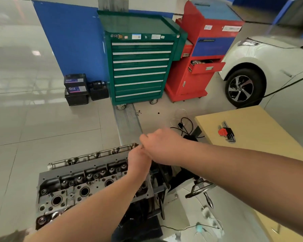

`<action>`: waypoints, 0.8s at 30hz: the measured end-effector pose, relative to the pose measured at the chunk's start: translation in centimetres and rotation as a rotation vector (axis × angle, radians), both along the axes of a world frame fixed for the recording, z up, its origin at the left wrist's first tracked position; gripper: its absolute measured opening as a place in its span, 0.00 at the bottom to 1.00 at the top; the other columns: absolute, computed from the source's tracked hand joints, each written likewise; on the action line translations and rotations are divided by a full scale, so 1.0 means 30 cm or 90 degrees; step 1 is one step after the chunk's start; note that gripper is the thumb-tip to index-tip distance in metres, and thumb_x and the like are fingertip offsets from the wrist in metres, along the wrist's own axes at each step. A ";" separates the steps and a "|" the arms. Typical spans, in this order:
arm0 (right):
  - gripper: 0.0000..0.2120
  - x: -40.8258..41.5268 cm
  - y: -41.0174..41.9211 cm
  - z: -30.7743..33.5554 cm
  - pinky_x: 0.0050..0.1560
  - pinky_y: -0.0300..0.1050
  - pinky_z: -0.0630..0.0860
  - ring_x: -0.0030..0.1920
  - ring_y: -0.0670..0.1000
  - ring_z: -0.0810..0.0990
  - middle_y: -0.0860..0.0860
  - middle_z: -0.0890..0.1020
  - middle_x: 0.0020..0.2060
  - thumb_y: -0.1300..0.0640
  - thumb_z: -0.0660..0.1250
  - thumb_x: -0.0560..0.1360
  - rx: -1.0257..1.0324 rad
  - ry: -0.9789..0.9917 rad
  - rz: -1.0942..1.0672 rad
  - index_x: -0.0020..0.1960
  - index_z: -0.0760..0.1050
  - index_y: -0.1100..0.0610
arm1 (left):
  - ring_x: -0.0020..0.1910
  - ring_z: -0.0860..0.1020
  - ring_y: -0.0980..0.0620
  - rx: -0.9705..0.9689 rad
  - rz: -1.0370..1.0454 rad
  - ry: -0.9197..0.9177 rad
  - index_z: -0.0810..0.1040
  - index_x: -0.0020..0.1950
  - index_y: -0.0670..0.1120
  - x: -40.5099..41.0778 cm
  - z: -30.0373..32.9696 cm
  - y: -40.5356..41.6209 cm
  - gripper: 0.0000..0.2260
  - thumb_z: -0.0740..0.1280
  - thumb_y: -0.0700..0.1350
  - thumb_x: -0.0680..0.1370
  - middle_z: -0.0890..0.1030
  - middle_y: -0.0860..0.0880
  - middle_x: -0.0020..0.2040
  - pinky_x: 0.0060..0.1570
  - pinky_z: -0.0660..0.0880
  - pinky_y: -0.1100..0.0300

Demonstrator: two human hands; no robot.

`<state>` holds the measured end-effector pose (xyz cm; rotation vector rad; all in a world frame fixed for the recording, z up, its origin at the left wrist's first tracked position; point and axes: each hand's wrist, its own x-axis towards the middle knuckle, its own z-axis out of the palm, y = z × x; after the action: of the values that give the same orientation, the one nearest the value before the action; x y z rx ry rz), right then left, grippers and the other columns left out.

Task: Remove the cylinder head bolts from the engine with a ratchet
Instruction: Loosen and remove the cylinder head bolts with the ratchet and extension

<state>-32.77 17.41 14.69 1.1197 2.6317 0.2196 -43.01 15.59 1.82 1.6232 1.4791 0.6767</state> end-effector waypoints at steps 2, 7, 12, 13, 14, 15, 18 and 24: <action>0.12 0.000 -0.005 0.003 0.32 0.48 0.74 0.30 0.54 0.72 0.48 0.65 0.31 0.44 0.64 0.83 0.030 -0.054 -0.004 0.53 0.73 0.53 | 0.39 0.77 0.62 0.014 -0.041 -0.009 0.79 0.45 0.49 -0.018 0.010 0.048 0.10 0.66 0.35 0.82 0.78 0.57 0.41 0.38 0.71 0.78; 0.16 0.008 0.024 0.028 0.34 0.50 0.72 0.40 0.54 0.76 0.51 0.75 0.44 0.61 0.68 0.76 -0.085 0.013 0.039 0.61 0.68 0.53 | 0.38 0.80 0.65 -0.078 -0.270 -0.011 0.81 0.44 0.46 -0.127 0.064 0.161 0.07 0.69 0.39 0.82 0.79 0.50 0.41 0.45 0.78 0.66; 0.10 -0.025 -0.010 0.011 0.24 0.47 0.64 0.27 0.53 0.66 0.52 0.65 0.34 0.58 0.65 0.81 0.009 -0.065 -0.057 0.61 0.72 0.56 | 0.45 0.81 0.61 0.001 0.064 -0.201 0.80 0.50 0.56 -0.069 -0.003 -0.023 0.04 0.69 0.46 0.80 0.84 0.58 0.44 0.43 0.76 0.60; 0.11 -0.035 -0.020 0.008 0.24 0.46 0.64 0.26 0.53 0.64 0.53 0.64 0.34 0.58 0.66 0.81 0.007 -0.074 -0.053 0.63 0.73 0.56 | 0.44 0.81 0.61 -0.021 0.099 -0.256 0.80 0.49 0.55 -0.042 -0.013 -0.050 0.06 0.68 0.44 0.81 0.84 0.59 0.44 0.42 0.75 0.61; 0.12 -0.042 -0.029 0.006 0.25 0.46 0.65 0.27 0.53 0.63 0.53 0.62 0.33 0.57 0.68 0.80 0.002 -0.070 -0.041 0.63 0.74 0.55 | 0.42 0.81 0.61 -0.037 0.122 -0.301 0.80 0.48 0.55 -0.022 -0.017 -0.065 0.09 0.67 0.40 0.81 0.84 0.59 0.42 0.41 0.75 0.62; 0.13 -0.048 -0.036 0.005 0.26 0.47 0.67 0.28 0.53 0.64 0.52 0.62 0.33 0.56 0.69 0.80 -0.002 -0.061 -0.034 0.63 0.74 0.54 | 0.40 0.81 0.63 -0.034 0.134 -0.312 0.80 0.46 0.55 -0.016 -0.014 -0.061 0.14 0.67 0.35 0.80 0.83 0.58 0.39 0.38 0.76 0.64; 0.16 -0.050 -0.026 0.011 0.30 0.47 0.66 0.36 0.53 0.72 0.50 0.72 0.40 0.60 0.69 0.77 -0.056 0.001 -0.035 0.63 0.69 0.55 | 0.38 0.79 0.68 -0.002 0.037 -0.195 0.73 0.43 0.58 -0.043 0.025 0.026 0.23 0.67 0.27 0.77 0.78 0.59 0.38 0.39 0.75 0.72; 0.12 -0.023 0.011 0.008 0.30 0.47 0.63 0.34 0.55 0.70 0.49 0.67 0.36 0.61 0.67 0.76 -0.036 0.019 -0.080 0.55 0.67 0.55 | 0.43 0.80 0.47 -0.035 -0.058 -0.154 0.81 0.51 0.42 -0.104 0.044 0.088 0.03 0.69 0.41 0.79 0.84 0.47 0.44 0.45 0.78 0.54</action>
<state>-33.45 17.75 14.94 1.2721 2.5653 0.1020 -46.11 18.24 3.15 1.4989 1.2321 0.7462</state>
